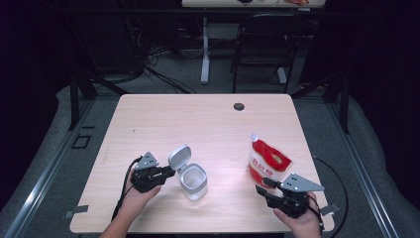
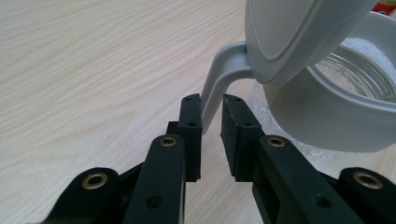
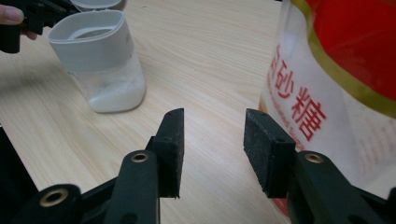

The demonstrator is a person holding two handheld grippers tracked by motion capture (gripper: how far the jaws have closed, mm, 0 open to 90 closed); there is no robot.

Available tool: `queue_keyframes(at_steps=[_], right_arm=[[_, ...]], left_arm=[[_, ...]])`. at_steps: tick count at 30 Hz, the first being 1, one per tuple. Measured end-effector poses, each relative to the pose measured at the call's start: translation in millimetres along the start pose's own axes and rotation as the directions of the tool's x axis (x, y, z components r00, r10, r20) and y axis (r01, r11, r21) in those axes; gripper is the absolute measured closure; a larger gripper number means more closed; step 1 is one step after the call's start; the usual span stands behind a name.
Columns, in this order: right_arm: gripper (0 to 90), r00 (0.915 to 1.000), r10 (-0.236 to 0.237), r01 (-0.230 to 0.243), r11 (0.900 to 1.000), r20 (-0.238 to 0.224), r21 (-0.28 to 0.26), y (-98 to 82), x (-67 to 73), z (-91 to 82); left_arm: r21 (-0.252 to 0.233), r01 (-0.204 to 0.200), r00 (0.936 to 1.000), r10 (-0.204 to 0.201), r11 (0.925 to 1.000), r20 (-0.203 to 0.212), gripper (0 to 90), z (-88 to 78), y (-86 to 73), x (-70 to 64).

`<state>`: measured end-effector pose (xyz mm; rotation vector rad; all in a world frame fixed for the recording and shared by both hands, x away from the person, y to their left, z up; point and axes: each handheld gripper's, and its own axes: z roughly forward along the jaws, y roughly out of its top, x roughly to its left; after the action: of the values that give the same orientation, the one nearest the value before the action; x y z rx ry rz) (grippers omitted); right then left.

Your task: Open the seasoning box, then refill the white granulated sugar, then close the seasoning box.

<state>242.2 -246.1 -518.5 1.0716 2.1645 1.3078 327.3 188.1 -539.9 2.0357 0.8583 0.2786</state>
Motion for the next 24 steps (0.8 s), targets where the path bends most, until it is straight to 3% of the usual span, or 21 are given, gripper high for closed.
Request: queue_keyframes(at_steps=[12,14,19,20,24], right_arm=[[61.1,0.9995,0.030,-0.029,0.998,-0.013,0.055,-16.3,-16.4,0.4],[60.7,0.9993,0.036,-0.035,0.997,-0.014,0.066,-19.9,-21.0,-0.7],[61.8,0.9998,0.017,-0.016,0.995,-0.008,0.096,-23.1,-25.0,-3.6],[64.8,0.9996,0.017,-0.014,0.992,-0.023,0.125,-24.0,-27.7,-5.0],[65.6,0.9987,0.020,-0.013,0.989,-0.047,0.149,-24.8,-31.9,-7.6]], left_arm=[[-0.002,0.020,0.9998,-0.020,0.9998,0.003,74.6,-1.4,0.2,7.0],[0.023,0.025,0.9995,-0.025,0.9994,0.020,71.4,-2.6,1.4,11.0],[0.001,0.033,0.9994,-0.033,0.9995,0.009,70.9,-10.3,3.5,16.8],[0.003,0.035,0.9994,-0.035,0.9994,0.001,70.8,-12.4,3.0,18.9],[0.000,0.038,0.9992,-0.038,0.9993,-0.013,70.5,-14.6,2.1,20.5]])
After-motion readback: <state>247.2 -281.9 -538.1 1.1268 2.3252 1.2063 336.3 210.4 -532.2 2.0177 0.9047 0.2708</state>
